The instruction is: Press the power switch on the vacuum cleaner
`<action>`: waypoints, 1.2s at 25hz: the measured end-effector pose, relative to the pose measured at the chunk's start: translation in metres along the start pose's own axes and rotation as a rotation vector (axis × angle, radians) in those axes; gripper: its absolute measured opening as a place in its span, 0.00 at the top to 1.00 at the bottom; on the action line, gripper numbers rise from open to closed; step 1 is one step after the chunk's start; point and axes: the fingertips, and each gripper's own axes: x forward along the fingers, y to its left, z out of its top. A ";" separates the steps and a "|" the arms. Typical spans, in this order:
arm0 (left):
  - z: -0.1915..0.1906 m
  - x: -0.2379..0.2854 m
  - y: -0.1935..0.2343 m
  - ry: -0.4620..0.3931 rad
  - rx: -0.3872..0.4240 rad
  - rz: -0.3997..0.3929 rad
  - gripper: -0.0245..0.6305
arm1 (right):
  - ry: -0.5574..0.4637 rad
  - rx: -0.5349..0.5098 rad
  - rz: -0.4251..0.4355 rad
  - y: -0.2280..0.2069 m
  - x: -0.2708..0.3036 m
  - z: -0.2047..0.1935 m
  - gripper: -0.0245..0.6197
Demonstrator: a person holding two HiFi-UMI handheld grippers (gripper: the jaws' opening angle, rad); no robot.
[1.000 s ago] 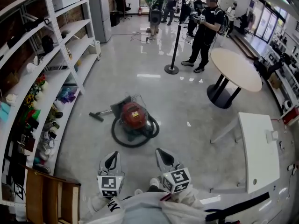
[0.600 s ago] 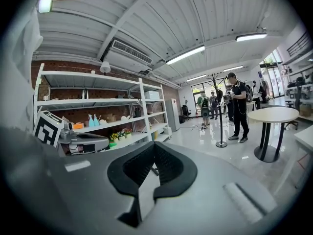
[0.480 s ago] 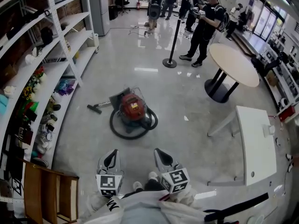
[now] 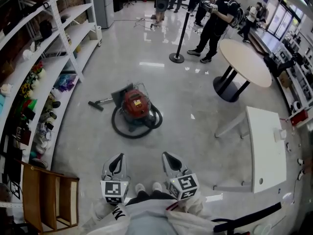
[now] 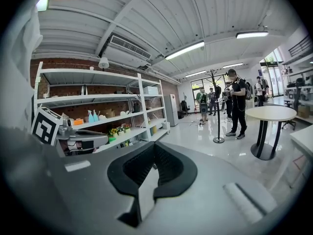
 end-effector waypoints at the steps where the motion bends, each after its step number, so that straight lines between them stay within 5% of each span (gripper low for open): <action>1: 0.003 0.002 -0.003 -0.010 0.003 0.001 0.96 | 0.002 0.001 0.000 -0.004 -0.001 0.000 0.96; 30: 0.016 0.015 -0.026 -0.006 0.017 0.031 0.96 | -0.022 -0.024 0.063 -0.023 0.004 0.015 0.96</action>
